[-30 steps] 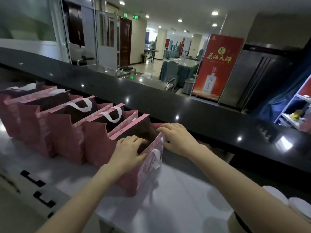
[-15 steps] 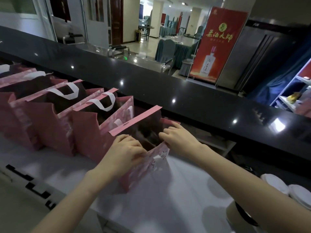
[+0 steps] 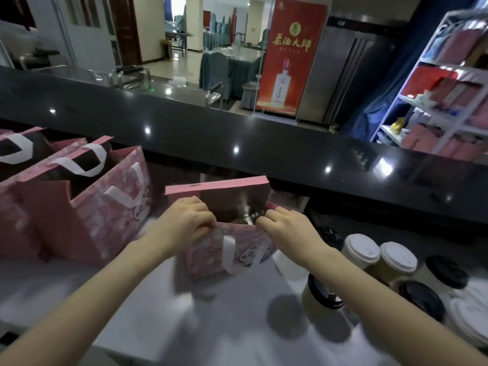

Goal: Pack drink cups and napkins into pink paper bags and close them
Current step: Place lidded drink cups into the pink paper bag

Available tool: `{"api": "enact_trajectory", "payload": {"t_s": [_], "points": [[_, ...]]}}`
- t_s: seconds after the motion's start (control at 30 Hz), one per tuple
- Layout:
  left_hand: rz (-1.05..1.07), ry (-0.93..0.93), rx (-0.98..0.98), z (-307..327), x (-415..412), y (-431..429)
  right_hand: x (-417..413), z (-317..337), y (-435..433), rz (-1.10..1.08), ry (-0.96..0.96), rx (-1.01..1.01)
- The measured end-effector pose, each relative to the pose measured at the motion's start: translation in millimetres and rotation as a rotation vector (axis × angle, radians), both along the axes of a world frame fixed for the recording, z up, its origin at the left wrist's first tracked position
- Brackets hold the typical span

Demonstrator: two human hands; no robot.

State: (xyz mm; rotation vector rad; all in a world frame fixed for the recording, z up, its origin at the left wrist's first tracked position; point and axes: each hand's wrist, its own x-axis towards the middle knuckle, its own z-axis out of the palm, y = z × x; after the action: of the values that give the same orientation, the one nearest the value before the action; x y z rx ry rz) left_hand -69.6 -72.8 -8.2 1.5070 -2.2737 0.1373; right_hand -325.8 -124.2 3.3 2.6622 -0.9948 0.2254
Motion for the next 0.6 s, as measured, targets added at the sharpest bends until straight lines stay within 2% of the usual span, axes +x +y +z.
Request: {"api": "enact_trajectory", "payload": {"t_s": [0.1,0.23,0.4,0.5,0.6], "points": [[-0.008,-0.025,-0.047,4.3,-12.9,-15.2,-12.4,-3.8,-1.0,-0.033,-0.048,0.011],[0.067,-0.034,-0.007,8.1,-16.0,-24.0,-31.9,-1.9,-3.0,-0.018,-0.177,0.027],[0.130,0.229,0.010,19.1,-19.3,-36.9,-76.2,-3.1,-11.5,-0.083,-0.398,0.091],[0.203,0.253,-0.088,20.4,-19.2,-54.1,-100.9,-14.3,-11.9,-0.175,-0.396,0.184],[0.199,0.231,0.039,17.7,-11.9,-65.6,-122.8,-30.1,-8.2,-0.254,-0.221,0.332]]}}
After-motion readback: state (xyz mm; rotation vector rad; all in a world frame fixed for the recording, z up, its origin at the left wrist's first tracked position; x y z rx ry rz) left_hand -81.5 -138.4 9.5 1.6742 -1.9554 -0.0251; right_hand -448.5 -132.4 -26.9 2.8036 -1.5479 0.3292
